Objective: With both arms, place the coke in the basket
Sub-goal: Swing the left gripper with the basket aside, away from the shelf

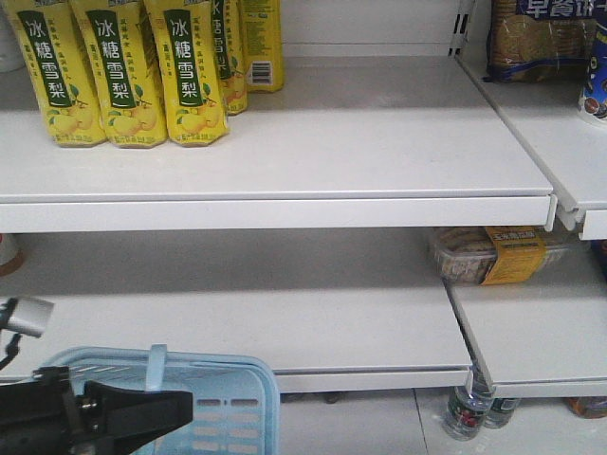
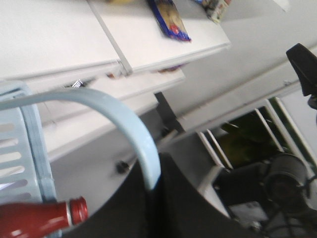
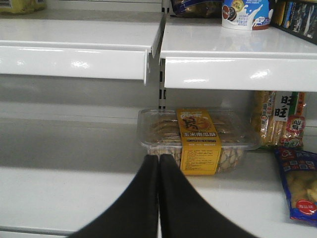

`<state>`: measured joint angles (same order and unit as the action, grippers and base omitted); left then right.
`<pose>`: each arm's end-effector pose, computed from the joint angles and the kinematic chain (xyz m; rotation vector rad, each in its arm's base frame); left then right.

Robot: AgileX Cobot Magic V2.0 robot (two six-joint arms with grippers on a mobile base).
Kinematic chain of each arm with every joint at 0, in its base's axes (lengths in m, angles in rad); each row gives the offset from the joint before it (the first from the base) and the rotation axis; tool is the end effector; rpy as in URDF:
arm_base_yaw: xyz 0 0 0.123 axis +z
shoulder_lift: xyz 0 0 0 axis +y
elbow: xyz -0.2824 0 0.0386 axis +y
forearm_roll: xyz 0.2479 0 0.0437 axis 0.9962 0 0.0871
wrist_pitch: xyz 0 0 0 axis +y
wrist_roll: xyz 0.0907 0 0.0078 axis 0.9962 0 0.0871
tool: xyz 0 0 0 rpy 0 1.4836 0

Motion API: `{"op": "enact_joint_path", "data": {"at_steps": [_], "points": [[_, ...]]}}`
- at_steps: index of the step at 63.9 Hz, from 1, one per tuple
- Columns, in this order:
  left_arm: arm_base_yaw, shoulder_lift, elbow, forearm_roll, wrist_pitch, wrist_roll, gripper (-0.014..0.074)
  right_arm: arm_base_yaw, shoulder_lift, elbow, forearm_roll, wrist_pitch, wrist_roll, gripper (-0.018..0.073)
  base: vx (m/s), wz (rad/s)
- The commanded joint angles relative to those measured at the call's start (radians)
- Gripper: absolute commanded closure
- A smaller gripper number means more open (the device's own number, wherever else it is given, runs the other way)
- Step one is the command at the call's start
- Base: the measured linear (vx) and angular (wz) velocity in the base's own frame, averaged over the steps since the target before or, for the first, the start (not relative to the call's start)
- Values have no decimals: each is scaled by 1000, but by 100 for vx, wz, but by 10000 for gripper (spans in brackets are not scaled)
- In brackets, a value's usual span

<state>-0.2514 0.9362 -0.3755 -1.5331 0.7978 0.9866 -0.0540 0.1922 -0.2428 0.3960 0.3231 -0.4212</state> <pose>0.1312 -0.1010 0.2474 0.2214 2.1605 -1.2910 0.0652 0.0077 0.2563 -0.0815 1.7296 0.0343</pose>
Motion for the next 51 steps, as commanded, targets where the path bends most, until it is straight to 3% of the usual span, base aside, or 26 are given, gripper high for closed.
{"op": "enact_joint_path", "data": {"at_steps": [1,13,30,40,51], "points": [[-3,-122,-13,-36,-78,16,603,-6,12,-26,7,-76,-7,569,0,0],[38,-294,75,-14,-227,16,603,-6,12,-26,7,-76,-7,569,0,0],[38,-515,98,288,-326,0,603,-6,12,-26,7,-76,-7,569,0,0],[38,-614,98,441,-421,-131,603,-6,12,-26,7,-76,-7,569,0,0],[38,-668,98,686,-486,-350,603,-6,12,-26,7,-76,-7,569,0,0]]}}
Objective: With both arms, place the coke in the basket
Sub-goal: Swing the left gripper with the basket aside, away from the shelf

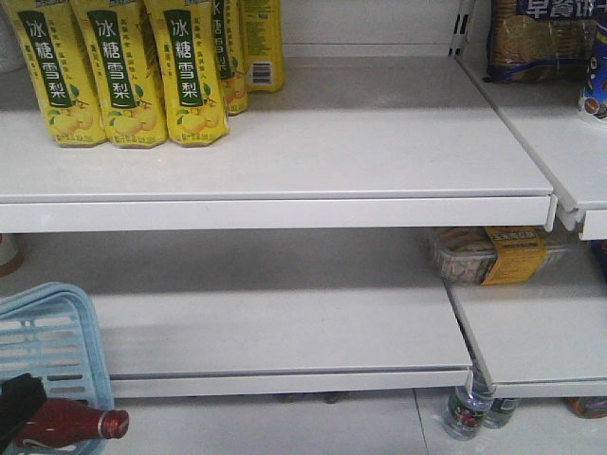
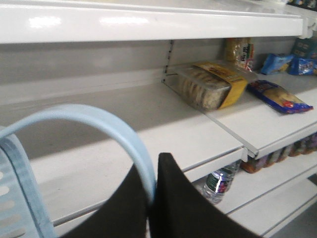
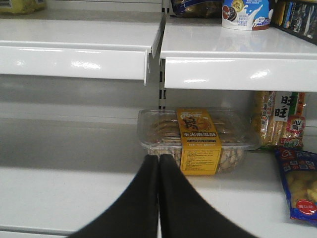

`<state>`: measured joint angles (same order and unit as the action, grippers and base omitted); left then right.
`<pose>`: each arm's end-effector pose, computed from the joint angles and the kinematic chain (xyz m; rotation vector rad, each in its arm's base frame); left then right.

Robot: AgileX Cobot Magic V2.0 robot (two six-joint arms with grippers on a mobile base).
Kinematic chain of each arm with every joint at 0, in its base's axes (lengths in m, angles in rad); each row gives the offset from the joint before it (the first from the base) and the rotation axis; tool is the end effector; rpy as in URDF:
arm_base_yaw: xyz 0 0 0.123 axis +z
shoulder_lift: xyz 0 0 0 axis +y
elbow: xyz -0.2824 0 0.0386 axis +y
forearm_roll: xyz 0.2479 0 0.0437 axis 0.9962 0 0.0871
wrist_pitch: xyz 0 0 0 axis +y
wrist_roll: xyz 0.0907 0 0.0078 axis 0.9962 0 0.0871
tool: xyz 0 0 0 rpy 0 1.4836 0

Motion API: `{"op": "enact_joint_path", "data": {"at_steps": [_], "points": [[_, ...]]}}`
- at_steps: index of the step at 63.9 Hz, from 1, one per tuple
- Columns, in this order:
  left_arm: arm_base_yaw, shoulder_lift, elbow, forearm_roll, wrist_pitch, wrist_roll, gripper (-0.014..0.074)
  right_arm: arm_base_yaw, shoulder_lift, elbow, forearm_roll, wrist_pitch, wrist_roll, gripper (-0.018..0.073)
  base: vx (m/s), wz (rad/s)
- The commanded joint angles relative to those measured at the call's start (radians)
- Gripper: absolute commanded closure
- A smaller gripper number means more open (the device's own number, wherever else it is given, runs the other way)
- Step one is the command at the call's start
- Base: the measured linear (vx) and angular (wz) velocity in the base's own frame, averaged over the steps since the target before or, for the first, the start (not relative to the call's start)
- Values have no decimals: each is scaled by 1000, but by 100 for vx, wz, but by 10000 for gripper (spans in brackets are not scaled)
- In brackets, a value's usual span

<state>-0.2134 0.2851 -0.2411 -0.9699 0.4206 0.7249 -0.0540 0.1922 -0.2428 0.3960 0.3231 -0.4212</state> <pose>0.0651 -0.0456 0.2547 0.2624 1.7838 -0.6025 0.0652 0.0077 0.2563 -0.0815 1.7296 0.0343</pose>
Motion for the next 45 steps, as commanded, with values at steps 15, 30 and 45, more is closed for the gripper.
{"op": "enact_joint_path", "data": {"at_steps": [15,30,45], "points": [[0,-25,-37,439,-131,-311,603,-6,12,-26,7,-76,-7,569,0,0],[9,-48,-8,578,-220,-410,603,-6,12,-26,7,-76,-7,569,0,0],[116,-162,110,581,-299,-491,603,-6,12,-26,7,-76,-7,569,0,0]]}}
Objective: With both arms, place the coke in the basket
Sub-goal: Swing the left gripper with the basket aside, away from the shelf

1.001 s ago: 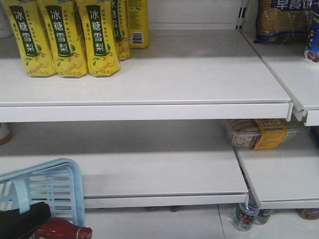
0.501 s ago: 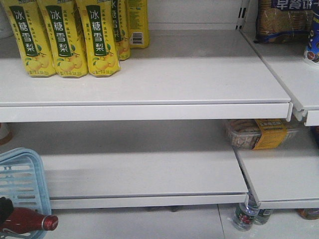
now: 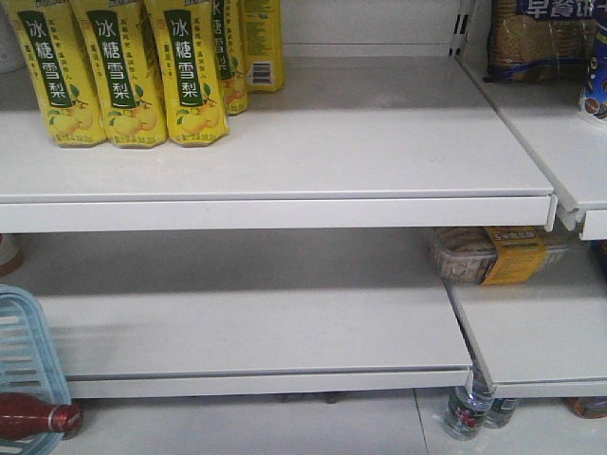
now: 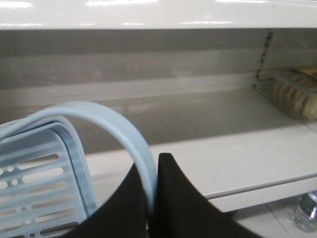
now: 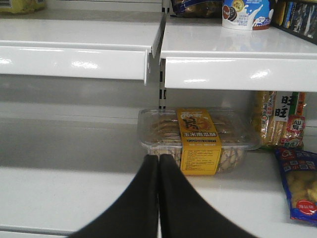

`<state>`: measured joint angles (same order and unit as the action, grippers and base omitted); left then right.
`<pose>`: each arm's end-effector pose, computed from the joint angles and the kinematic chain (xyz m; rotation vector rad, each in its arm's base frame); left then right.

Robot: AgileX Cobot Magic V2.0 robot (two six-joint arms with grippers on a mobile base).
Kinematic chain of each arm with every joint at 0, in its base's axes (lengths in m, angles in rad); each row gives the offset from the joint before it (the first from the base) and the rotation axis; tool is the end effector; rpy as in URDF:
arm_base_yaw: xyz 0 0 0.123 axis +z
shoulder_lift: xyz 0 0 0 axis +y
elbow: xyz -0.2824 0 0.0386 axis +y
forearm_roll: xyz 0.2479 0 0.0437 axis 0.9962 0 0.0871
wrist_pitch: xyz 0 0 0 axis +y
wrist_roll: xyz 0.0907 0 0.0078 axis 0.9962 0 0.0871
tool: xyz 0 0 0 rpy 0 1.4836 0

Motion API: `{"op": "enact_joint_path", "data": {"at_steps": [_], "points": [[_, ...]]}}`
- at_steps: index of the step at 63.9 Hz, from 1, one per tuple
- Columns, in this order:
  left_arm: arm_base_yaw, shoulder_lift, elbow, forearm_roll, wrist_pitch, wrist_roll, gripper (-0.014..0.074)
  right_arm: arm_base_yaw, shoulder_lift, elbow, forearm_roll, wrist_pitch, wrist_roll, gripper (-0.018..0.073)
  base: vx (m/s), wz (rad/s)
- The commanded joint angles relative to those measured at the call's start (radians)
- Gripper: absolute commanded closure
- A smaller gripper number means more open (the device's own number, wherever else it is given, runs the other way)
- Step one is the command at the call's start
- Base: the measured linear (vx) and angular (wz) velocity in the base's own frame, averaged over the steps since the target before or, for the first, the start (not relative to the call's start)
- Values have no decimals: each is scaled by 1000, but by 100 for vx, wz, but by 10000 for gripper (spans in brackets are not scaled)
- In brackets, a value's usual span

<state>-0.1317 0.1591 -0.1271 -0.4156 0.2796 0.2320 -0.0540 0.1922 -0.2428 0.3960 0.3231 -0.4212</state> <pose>0.0632 -0.0186 0.2234 0.0478 1.7814 -0.3161 0.0652 0.0077 0.2563 -0.0815 1.7296 0.0343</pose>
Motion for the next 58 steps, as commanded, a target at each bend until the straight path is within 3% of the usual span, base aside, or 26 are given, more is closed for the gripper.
{"op": "enact_joint_path", "data": {"at_steps": [1,27,38,58], "points": [[39,-42,2,26,-158,2,603,-6,12,-26,7,-76,-7,569,0,0],[72,-119,89,143,-180,2,603,-6,12,-26,7,-76,-7,569,0,0],[77,-139,133,150,-235,1,603,-6,12,-26,7,-76,-7,569,0,0],[77,-188,137,208,-237,-16,603,-6,12,-26,7,-76,-7,569,0,0]]}}
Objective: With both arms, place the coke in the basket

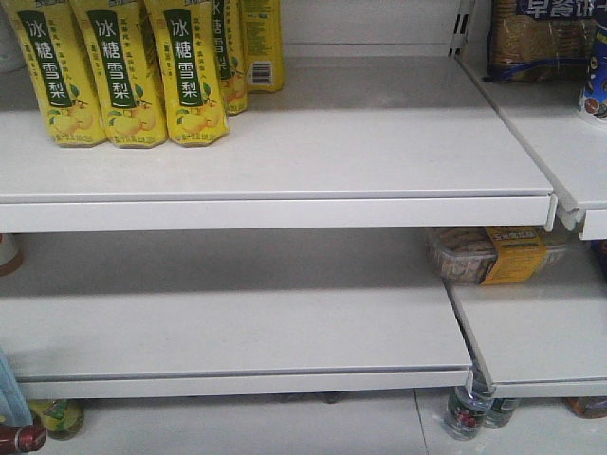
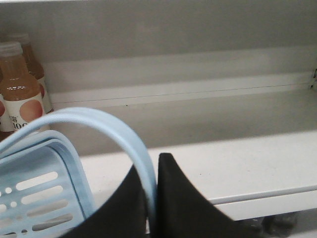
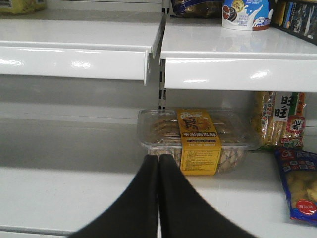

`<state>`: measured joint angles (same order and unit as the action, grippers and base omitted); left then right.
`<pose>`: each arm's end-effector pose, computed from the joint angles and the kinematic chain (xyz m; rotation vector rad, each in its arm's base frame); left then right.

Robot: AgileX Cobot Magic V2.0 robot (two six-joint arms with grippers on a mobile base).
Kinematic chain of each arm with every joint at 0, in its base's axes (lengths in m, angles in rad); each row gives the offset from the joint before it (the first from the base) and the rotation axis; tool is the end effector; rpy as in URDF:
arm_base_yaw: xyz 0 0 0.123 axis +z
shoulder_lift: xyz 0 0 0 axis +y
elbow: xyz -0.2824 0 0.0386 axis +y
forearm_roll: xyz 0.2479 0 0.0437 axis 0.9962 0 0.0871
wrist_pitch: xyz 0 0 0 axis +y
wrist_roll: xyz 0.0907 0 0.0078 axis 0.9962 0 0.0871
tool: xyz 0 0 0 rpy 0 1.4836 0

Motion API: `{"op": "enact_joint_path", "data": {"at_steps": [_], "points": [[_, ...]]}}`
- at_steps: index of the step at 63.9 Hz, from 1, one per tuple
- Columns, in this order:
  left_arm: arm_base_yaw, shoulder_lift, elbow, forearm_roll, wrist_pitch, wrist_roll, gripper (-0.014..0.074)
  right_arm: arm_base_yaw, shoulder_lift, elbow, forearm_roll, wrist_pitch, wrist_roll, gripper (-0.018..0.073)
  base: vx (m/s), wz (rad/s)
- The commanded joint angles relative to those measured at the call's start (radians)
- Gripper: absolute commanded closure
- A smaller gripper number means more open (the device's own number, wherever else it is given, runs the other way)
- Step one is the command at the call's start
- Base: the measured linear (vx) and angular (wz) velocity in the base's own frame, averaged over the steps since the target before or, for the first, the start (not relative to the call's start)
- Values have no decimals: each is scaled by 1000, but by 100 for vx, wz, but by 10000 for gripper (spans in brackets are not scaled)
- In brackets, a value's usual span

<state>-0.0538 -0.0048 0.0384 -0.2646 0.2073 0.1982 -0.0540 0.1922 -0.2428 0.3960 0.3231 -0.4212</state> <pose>0.0562 -0.0080 0.1822 0.0338 1.7187 -0.1313 0.0652 0.0077 0.2563 -0.0815 1.7296 0.0343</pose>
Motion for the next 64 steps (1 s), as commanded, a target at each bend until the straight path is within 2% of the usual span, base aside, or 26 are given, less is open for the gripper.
{"op": "enact_joint_path", "data": {"at_steps": [1,9,26,64], "points": [[-1,-24,-29,59,-164,13,603,-6,12,-26,7,-76,-7,569,0,0],[-1,-24,-29,61,-164,-18,603,-6,12,-26,7,-76,-7,569,0,0],[-1,-24,-29,86,-165,-18,603,-6,12,-26,7,-76,-7,569,0,0],[-1,-22,-31,84,-164,-17,603,-6,12,-26,7,-76,-7,569,0,0]]}}
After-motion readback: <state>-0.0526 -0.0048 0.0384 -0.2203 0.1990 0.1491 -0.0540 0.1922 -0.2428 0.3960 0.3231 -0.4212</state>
